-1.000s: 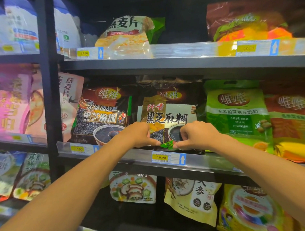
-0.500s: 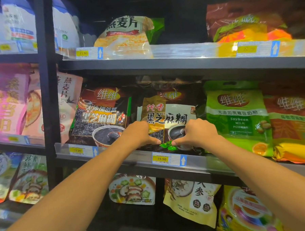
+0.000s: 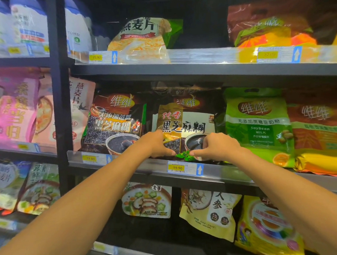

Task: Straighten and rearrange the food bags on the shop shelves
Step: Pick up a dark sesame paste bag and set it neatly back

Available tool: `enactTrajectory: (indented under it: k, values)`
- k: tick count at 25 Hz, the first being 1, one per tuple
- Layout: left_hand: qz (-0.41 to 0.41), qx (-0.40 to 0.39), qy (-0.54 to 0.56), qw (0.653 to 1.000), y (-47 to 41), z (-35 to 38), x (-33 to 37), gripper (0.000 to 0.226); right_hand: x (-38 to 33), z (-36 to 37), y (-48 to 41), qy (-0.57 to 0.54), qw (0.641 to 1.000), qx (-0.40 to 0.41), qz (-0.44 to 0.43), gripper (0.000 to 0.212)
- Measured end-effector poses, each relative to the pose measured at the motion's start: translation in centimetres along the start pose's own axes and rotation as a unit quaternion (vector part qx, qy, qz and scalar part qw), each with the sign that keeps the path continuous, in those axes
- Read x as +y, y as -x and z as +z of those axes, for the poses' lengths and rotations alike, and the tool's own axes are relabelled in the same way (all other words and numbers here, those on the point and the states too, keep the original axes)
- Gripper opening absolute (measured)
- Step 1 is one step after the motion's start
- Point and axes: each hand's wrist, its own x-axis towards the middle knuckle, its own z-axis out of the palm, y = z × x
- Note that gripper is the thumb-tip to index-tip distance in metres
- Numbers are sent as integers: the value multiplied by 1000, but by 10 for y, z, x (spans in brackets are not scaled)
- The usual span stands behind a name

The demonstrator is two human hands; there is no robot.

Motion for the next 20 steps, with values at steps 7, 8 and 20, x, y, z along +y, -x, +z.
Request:
enactTrajectory:
  k: [7,8,20]
  values:
    - [26,2,2,1000,45,-11,1,33,5,-18,40,-132,990,-42,-35,59]
    - [29,4,-3,1000,53,-13,1,32,3,-20,48,-136,989,-52,-39,56]
    - [167,272,25,947,194,1,-18,17,-14,-24,188,-209,932,258,-144,17]
